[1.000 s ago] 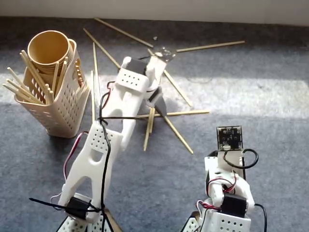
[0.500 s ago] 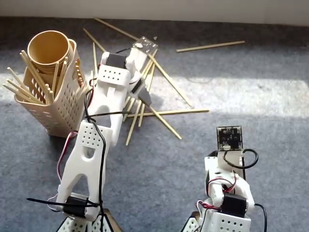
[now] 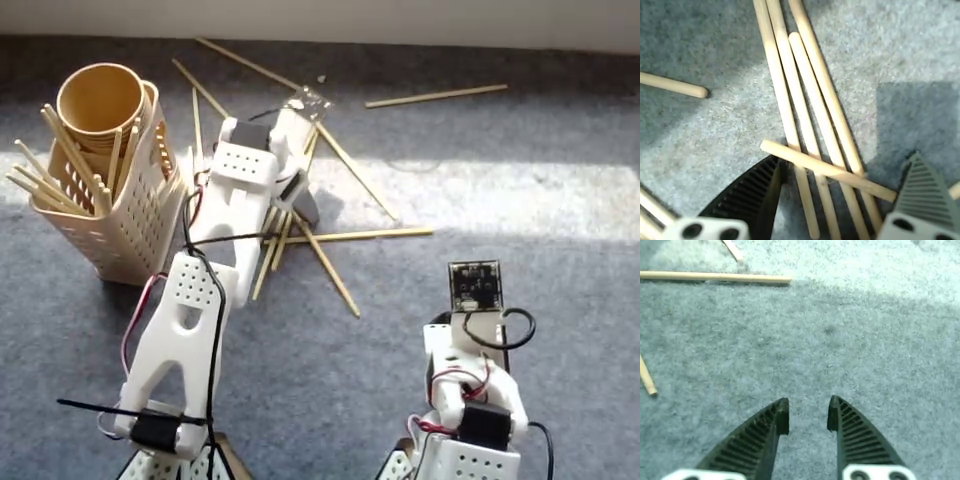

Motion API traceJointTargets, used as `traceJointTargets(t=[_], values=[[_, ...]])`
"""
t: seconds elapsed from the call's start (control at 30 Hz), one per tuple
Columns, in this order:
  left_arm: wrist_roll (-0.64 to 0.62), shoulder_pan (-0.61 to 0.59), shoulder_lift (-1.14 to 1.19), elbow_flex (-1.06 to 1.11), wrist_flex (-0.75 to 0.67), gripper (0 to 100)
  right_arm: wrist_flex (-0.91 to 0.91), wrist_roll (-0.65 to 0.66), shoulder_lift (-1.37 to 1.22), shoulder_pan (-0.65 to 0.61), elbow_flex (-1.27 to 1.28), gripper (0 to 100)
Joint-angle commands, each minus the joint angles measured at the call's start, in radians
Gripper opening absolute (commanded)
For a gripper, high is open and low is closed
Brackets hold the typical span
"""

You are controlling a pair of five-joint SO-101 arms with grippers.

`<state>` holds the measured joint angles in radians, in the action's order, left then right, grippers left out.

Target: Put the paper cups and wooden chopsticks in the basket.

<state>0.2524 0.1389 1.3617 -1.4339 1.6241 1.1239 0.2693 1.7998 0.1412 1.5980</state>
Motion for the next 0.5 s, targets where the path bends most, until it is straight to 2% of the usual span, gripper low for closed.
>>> traceJointTargets(t=[0.0,0.13,0.2,0.3,0.37,0.47], values=[[-0.037,-0.008,-0.019,0.012,0.008,36,-0.016,0.012,-0.005,-0.013,-0.004,14.5],[-0.038,-0.005,-0.021,0.059,0.017,32,-0.016,0.014,-0.005,-0.013,-0.004,14.5],[-0.035,-0.005,-0.027,0.077,0.017,21,-0.016,0.014,-0.005,-0.013,-0.004,14.5],[-0.035,-0.004,-0.027,0.077,0.015,0,-0.016,0.014,-0.005,-0.013,-0.004,14.5],[-0.035,-0.002,-0.027,0.077,0.023,2,-0.016,0.014,-0.005,-0.013,-0.004,14.5],[-0.034,-0.004,-0.028,0.076,0.029,1,-0.016,0.014,-0.005,-0.013,-0.004,14.5]])
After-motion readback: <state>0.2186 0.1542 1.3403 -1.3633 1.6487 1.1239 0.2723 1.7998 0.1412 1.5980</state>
